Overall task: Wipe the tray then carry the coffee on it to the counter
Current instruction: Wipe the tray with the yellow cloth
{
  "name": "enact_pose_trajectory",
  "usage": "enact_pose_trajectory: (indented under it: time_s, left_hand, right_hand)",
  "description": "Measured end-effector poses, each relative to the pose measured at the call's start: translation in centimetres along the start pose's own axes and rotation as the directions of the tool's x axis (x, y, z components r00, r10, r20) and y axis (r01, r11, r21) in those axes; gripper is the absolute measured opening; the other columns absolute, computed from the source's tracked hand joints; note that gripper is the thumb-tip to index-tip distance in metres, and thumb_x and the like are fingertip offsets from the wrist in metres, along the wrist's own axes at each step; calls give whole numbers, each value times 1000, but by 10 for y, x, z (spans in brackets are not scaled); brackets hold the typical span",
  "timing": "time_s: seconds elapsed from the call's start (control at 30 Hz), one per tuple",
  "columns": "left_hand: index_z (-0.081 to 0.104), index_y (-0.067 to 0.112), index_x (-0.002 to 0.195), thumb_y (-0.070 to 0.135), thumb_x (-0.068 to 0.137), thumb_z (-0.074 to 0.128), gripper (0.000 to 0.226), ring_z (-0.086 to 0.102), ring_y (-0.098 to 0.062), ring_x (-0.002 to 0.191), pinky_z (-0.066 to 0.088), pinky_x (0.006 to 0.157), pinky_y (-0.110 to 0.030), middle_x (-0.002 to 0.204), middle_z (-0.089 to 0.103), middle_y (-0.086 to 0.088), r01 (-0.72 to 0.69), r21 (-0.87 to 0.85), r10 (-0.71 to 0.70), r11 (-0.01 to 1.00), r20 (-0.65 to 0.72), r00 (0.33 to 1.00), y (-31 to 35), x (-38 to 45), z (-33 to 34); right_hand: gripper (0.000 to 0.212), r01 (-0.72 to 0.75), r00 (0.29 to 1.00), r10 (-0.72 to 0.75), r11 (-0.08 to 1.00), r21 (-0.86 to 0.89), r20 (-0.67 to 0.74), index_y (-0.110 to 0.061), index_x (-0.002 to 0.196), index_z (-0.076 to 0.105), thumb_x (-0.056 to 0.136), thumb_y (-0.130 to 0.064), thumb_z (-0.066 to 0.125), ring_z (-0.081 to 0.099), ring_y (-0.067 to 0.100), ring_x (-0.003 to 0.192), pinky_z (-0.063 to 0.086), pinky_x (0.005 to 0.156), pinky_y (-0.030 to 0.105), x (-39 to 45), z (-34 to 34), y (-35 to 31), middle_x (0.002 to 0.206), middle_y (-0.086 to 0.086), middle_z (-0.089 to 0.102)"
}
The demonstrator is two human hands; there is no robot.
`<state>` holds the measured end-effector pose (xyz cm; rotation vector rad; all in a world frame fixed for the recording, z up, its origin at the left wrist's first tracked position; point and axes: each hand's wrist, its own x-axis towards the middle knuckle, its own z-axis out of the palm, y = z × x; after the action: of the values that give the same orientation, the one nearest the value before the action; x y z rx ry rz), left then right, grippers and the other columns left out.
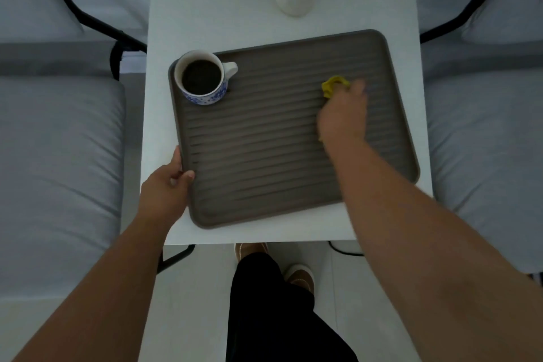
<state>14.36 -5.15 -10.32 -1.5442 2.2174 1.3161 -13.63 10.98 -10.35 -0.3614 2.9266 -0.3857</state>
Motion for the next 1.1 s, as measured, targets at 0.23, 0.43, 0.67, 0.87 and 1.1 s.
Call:
enact_pose_trajectory:
  time_s: [0.23, 0.43, 0.67, 0.87, 1.1]
  left_hand:
    - [40, 54, 135, 30, 85, 56, 57, 65, -30, 103, 53, 91, -53, 102, 66, -3, 41, -121, -35, 992, 51, 998, 0, 0, -6]
    - [40, 62, 131, 44, 75, 54, 61, 66, -23, 101, 53, 92, -50, 104, 67, 17, 72, -188, -60, 980, 68, 996, -4, 2, -5]
    - [46, 56, 131, 24, 92, 59, 52, 68, -27, 97, 56, 89, -50, 97, 69, 8, 90, -288, -73, 953, 70, 995, -11, 7, -2]
    - [44, 52, 135, 21, 94, 60, 54, 69, -29, 96, 57, 87, -49, 96, 71, 3, 98, -290, -79, 952, 77, 994, -8, 6, -2]
    - [39, 40, 143, 21, 95, 57, 55, 67, -32, 94, 57, 85, -48, 88, 63, -2, 71, -240, -55, 968, 75, 996, 0, 4, -5]
  right_hand:
    - [36, 298, 932, -298, 954, 32, 207, -9, 127, 50, 91, -10, 43, 42, 35, 117, 39, 95, 42, -69, 27, -94, 141, 16, 33]
    - [45, 642, 718, -629, 764, 66, 299, -17, 136, 46, 91, -11, 45, 38, 37, 121, 43, 95, 43, -72, 30, -86, 146, 17, 30]
    - [49, 337, 909, -345, 939, 74, 235, -29, 129, 56, 88, -6, 42, 43, 35, 116, 39, 92, 36, -14, -14, 27, 130, 17, 44]
    - [49, -41, 997, 34, 995, 95, 66, -16, 131, 52, 84, -11, 40, 41, 42, 119, 38, 100, 43, -8, -26, 64, 137, 22, 37]
    - [49, 113, 989, -113, 994, 10, 91, -20, 133, 51, 86, -8, 45, 43, 42, 114, 35, 97, 41, -68, 16, -35, 142, 19, 36]
